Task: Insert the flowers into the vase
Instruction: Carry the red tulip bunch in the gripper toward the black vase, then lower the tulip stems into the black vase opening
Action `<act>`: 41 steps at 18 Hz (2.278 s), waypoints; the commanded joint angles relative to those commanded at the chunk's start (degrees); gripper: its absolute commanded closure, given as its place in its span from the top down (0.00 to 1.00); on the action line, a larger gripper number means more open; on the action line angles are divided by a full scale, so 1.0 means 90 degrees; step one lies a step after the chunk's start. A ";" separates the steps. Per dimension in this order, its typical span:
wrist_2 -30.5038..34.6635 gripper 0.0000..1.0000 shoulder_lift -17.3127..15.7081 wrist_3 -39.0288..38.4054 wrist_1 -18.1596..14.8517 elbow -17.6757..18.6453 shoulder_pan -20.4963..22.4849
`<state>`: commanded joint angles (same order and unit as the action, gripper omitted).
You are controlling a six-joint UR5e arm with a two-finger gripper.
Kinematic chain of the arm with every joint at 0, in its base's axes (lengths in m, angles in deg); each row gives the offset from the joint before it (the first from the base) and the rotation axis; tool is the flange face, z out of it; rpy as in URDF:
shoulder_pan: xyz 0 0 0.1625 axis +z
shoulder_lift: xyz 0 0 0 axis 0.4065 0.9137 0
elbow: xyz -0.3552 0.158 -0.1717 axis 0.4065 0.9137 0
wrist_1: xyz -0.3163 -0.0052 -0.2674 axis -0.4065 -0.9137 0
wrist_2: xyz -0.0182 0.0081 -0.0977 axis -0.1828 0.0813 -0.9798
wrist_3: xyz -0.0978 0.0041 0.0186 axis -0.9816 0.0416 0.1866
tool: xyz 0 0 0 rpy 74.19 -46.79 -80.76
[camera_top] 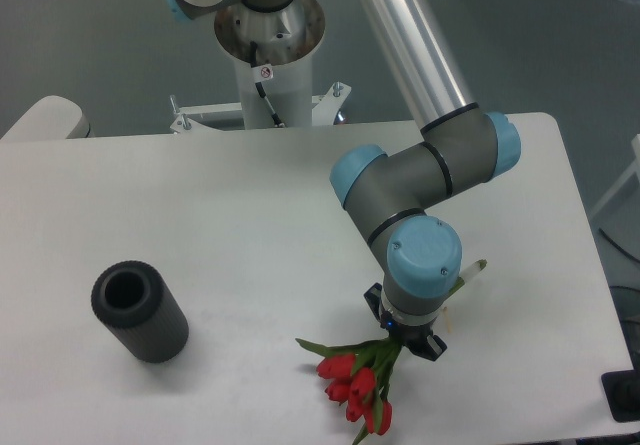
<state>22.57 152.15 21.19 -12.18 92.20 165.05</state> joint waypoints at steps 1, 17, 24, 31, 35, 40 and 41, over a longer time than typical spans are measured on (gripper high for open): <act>0.0000 0.00 0.0000 0.0000 0.0000 0.0010 0.0000; -0.1413 0.00 -0.0526 -0.0586 0.0029 0.0272 0.0010; -0.4099 0.00 -0.1162 -0.1649 0.0088 0.0410 -0.0019; -0.5691 0.00 -0.1348 -0.2255 0.0126 0.0313 -0.0224; -0.6628 0.00 -0.1543 -0.2411 0.0663 0.0410 -0.0312; -0.7742 0.00 -0.1670 -0.2491 0.1054 0.0585 -0.0322; -0.7966 0.00 -0.1728 -0.2480 0.1258 0.0731 -0.0332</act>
<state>-49.13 136.60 -1.13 -0.86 98.77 162.06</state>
